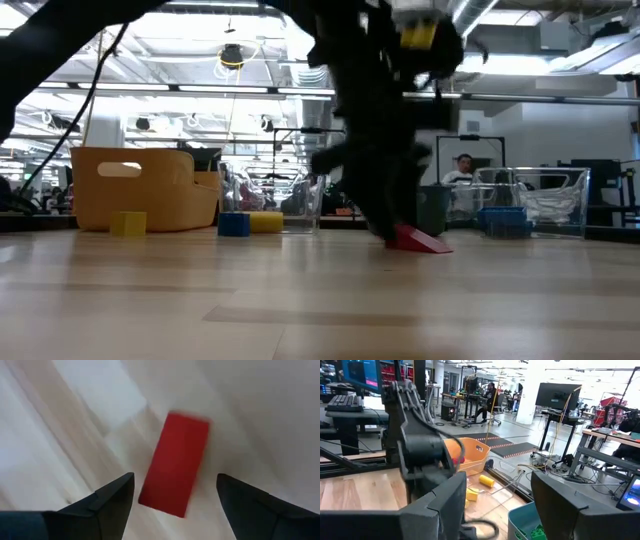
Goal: Sort blocks
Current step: Put the red block into the yellow bin
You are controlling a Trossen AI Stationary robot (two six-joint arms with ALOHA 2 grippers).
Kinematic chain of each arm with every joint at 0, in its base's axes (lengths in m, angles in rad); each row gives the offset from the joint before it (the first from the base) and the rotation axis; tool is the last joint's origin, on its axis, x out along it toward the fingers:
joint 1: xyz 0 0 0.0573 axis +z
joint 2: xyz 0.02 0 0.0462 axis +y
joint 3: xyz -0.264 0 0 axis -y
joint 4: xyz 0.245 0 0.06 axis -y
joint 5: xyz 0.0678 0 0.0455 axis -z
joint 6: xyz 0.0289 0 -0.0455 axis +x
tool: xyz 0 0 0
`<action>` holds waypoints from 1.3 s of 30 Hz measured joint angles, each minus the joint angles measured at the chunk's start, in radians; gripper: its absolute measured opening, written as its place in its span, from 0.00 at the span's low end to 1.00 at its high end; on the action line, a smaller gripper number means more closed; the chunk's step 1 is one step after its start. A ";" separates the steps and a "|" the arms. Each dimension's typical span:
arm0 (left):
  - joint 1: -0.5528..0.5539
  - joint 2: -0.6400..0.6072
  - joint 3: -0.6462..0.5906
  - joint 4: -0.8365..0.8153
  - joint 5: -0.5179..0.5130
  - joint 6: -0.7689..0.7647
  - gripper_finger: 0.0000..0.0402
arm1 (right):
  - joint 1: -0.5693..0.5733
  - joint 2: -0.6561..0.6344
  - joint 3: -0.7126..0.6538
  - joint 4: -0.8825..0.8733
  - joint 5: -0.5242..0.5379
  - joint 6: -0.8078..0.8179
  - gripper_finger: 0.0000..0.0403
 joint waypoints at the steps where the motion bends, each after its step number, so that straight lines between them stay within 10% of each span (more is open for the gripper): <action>1: 0.001 0.011 -0.001 0.003 -0.003 0.005 0.69 | 0.000 0.000 0.000 0.000 0.000 0.000 0.58; 8: 0.007 0.010 -0.001 0.023 -0.023 0.002 0.66 | 0.000 0.000 0.000 -0.006 0.000 -0.003 0.58; 18: 0.012 0.005 -0.034 -0.013 -0.006 0.003 0.32 | 0.000 0.000 0.000 -0.006 0.000 -0.003 0.58; 30: 0.005 -0.056 0.053 -0.164 -0.187 -0.099 0.31 | 0.003 0.000 0.000 -0.008 0.000 0.004 0.58; 39: 0.035 -0.386 -0.036 -0.432 -0.375 -0.310 0.31 | 0.022 0.000 0.000 -0.007 0.000 0.003 0.58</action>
